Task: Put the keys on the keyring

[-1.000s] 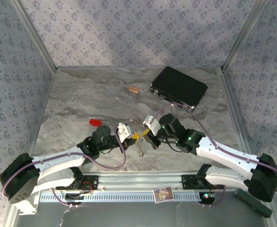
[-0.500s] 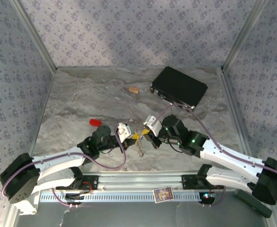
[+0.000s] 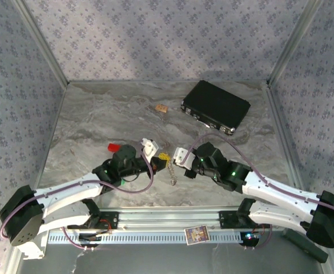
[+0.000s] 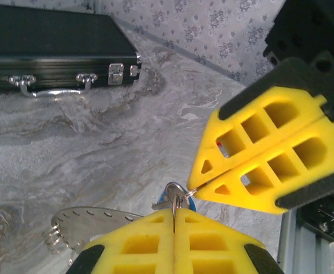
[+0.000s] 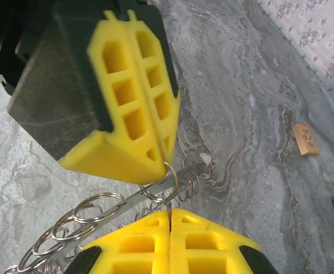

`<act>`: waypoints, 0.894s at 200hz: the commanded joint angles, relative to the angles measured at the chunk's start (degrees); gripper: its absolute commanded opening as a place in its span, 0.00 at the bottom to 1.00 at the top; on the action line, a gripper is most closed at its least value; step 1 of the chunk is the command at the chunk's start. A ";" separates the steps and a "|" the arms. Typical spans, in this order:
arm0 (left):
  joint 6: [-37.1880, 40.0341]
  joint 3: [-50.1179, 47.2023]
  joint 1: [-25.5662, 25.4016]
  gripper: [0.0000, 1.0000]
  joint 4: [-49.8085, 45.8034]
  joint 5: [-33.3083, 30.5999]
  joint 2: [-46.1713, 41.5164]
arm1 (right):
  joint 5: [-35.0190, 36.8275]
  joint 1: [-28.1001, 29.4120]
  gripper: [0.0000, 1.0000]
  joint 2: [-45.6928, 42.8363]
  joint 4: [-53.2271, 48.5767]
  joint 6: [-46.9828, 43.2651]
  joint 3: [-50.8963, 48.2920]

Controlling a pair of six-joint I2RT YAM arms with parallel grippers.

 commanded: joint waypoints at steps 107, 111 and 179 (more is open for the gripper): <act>-6.28 3.45 -0.37 0.00 -3.76 0.17 1.06 | 7.87 3.78 0.00 1.83 3.28 -6.01 0.67; -6.23 3.48 -0.41 0.00 -3.86 0.13 1.06 | 7.71 3.78 0.00 1.97 3.28 -5.99 0.77; -5.75 3.57 -0.40 0.00 -3.54 0.58 1.31 | 5.76 3.75 0.00 2.81 1.58 -6.32 1.71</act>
